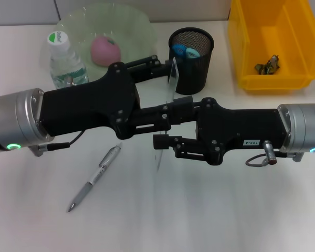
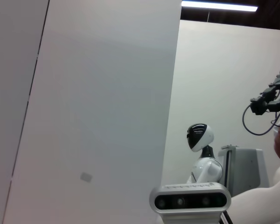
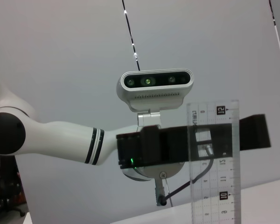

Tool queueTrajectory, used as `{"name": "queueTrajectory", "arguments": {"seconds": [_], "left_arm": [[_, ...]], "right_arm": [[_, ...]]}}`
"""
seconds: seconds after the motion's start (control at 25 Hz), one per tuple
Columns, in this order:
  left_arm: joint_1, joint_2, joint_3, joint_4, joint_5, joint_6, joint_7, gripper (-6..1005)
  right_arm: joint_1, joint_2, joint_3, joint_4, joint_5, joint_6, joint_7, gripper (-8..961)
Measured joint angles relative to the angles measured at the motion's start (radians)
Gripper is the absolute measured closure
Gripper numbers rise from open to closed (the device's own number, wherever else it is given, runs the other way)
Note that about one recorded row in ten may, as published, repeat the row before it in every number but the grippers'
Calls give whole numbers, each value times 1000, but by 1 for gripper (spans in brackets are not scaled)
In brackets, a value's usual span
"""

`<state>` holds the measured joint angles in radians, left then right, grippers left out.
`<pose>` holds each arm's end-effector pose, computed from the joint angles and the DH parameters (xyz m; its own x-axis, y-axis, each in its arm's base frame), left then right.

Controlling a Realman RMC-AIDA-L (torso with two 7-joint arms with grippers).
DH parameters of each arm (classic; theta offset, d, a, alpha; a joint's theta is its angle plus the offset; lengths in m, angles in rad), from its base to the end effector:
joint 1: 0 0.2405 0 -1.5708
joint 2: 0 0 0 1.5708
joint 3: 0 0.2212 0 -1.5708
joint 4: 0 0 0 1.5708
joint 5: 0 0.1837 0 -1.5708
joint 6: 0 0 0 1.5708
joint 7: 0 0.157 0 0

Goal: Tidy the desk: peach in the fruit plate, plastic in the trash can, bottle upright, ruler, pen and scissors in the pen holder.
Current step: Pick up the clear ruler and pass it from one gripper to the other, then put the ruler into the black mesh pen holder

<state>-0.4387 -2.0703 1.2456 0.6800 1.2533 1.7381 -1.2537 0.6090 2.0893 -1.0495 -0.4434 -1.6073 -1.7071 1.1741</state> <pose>-0.1325 0.2571 0.0064 0.5747 0.1274 0.8084 0.1508 -0.9874 0.0483 0.1458 0.2643 -0.0322 0.7134 -0.1995 -0.6718 -0.1663 -0.9794 0.1143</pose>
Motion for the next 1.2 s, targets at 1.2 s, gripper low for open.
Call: {"name": "queueTrajectory", "arguments": {"seconds": [1.2], "left_arm": [[68, 3, -74, -17, 43, -2, 10, 189]], "right_arm": [[-63, -3, 141, -84, 265, 339, -76, 568]]}}
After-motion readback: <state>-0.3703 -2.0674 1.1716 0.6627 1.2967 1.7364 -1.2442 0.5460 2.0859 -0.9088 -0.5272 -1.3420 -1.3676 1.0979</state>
